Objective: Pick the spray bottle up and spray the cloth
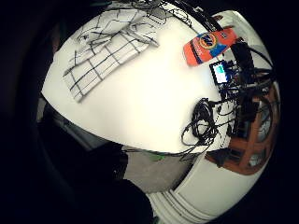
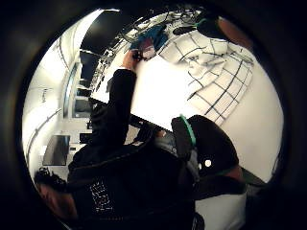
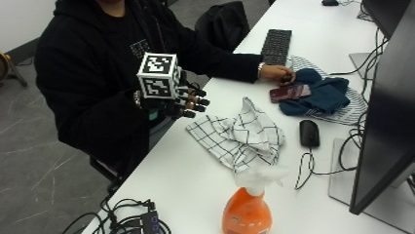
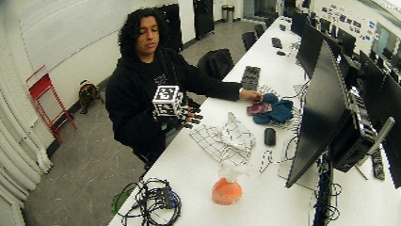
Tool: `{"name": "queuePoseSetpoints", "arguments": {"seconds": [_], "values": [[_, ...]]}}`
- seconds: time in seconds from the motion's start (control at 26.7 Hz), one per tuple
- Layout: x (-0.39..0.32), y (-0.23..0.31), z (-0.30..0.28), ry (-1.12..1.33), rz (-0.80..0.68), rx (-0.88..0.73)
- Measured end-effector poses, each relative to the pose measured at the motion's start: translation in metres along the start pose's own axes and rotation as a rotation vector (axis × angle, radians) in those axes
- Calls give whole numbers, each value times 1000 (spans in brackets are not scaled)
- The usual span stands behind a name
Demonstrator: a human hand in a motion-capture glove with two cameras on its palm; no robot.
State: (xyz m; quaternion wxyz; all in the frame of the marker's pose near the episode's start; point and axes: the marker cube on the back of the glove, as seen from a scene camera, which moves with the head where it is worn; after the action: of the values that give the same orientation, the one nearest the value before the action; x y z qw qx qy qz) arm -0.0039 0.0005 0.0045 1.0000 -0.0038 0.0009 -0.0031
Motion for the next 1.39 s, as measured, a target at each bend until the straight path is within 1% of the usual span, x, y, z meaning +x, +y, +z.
{"name": "queuePoseSetpoints", "arguments": {"seconds": [0.45, 0.64, 0.94, 1.2, 1.39], "values": [[11, -4, 3, 5, 32, -14], [35, -6, 3, -36, 74, -6], [123, -13, -18, -26, 213, 10], [217, -28, -63, 29, 390, 23], [267, -45, -93, 25, 512, 53]]}}
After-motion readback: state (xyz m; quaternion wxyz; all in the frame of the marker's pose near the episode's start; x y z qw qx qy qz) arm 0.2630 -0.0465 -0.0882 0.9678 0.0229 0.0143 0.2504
